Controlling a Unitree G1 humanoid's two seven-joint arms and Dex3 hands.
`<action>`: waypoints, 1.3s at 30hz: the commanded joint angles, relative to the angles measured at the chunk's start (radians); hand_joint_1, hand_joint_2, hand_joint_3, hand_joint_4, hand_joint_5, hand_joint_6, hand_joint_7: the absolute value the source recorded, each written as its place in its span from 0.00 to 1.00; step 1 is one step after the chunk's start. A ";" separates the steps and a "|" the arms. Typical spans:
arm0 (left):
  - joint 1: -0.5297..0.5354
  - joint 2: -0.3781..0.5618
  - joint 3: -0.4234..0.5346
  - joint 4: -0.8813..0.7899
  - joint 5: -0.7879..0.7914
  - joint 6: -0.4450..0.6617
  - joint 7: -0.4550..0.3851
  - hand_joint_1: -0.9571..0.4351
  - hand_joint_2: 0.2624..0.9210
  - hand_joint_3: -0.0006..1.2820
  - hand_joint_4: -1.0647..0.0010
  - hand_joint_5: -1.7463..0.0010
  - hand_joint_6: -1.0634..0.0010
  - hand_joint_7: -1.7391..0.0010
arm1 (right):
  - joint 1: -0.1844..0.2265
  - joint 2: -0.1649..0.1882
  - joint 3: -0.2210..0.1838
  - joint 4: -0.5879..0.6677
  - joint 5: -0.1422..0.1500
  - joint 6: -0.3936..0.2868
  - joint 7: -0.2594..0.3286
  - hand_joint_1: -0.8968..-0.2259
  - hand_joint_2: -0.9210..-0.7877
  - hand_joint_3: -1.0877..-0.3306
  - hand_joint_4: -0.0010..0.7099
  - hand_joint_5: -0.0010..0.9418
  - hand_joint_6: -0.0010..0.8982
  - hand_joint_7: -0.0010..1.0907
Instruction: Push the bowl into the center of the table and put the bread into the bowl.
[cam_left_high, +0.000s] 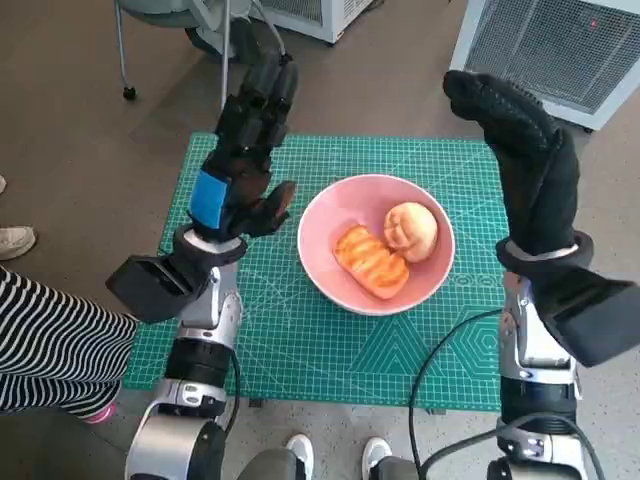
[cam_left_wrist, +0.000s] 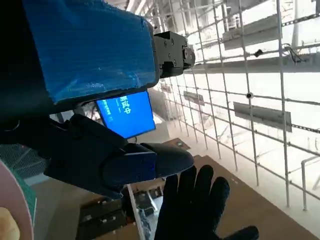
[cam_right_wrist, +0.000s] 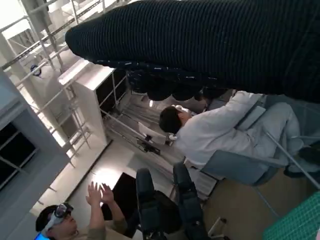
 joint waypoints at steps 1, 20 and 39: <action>-0.021 -0.003 -0.001 0.023 -0.006 -0.017 -0.015 0.14 1.00 0.37 1.00 1.00 1.00 0.92 | 0.023 0.002 0.001 0.031 0.002 -0.005 0.006 0.26 0.00 0.52 0.21 0.00 0.04 0.39; -0.012 0.014 -0.009 0.014 0.018 0.005 -0.006 0.13 1.00 0.33 1.00 1.00 0.97 0.89 | 0.019 0.008 0.000 0.075 0.026 -0.013 0.025 0.25 0.00 0.52 0.21 0.00 0.05 0.40; -0.011 0.014 -0.026 -0.001 0.043 -0.009 0.007 0.11 1.00 0.33 1.00 1.00 1.00 0.86 | 0.004 0.012 -0.009 0.130 0.049 -0.046 0.036 0.25 0.00 0.52 0.22 0.00 0.05 0.40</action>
